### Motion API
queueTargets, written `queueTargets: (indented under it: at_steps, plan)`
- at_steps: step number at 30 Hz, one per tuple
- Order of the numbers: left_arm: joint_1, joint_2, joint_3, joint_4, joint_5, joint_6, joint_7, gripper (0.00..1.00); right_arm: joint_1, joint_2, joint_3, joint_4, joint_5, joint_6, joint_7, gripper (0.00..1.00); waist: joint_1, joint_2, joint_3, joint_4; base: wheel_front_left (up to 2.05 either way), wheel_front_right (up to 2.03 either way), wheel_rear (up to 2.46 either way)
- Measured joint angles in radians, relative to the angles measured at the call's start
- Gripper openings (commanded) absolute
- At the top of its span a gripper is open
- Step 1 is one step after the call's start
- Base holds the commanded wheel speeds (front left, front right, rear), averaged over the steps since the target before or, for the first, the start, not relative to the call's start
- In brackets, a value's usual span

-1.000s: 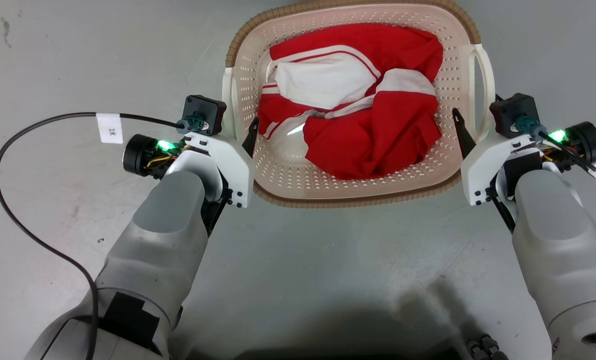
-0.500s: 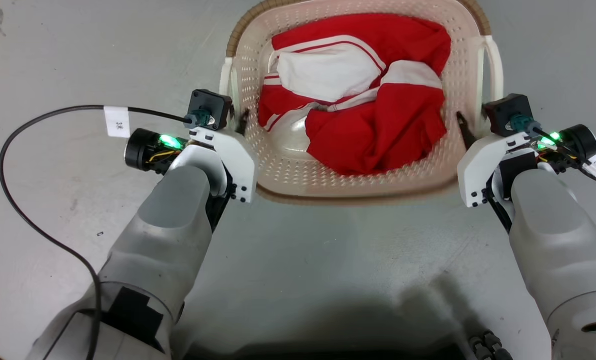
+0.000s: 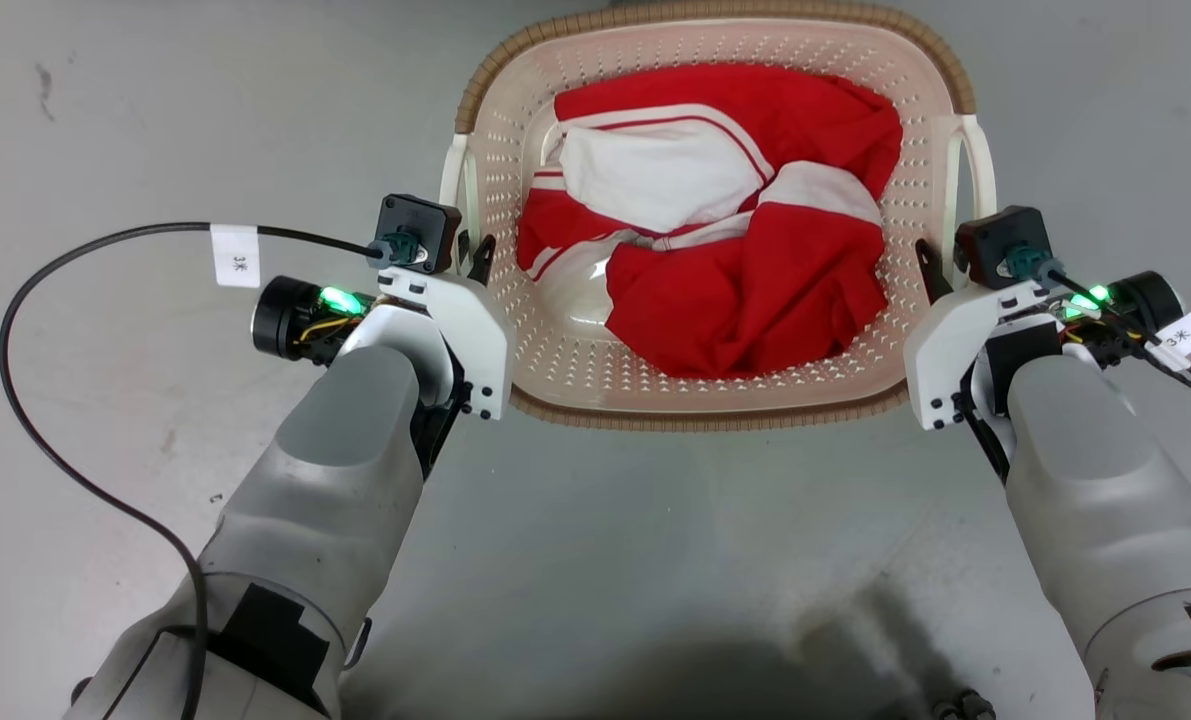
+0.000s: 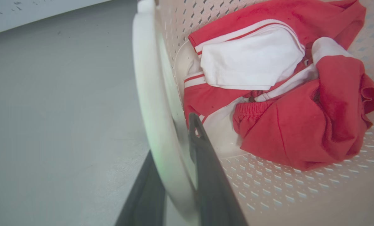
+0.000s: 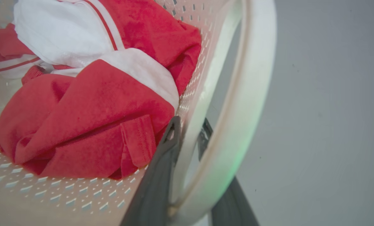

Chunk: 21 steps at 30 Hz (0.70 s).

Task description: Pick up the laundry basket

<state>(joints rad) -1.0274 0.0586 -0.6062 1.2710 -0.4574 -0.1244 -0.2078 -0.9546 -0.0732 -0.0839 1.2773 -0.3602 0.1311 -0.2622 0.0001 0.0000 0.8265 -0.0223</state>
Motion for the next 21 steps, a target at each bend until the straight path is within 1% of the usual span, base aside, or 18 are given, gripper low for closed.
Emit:
queueTargets:
  at_steps: [12,21]
  plan:
    - [0.084,-0.001,-0.049,-0.003,-0.090,0.000,0.063,0.00,0.079,0.008,0.050,0.012,0.042,0.000,0.049,0.00,0.0000,0.0000,-0.161,0.004,0.00,0.00,0.00]
    - [0.181,0.017,-0.100,-0.028,-0.170,0.000,0.130,0.00,0.160,0.016,0.146,0.013,0.117,0.000,0.118,0.00,-0.0001,0.0000,-0.314,0.012,0.00,0.00,0.00]
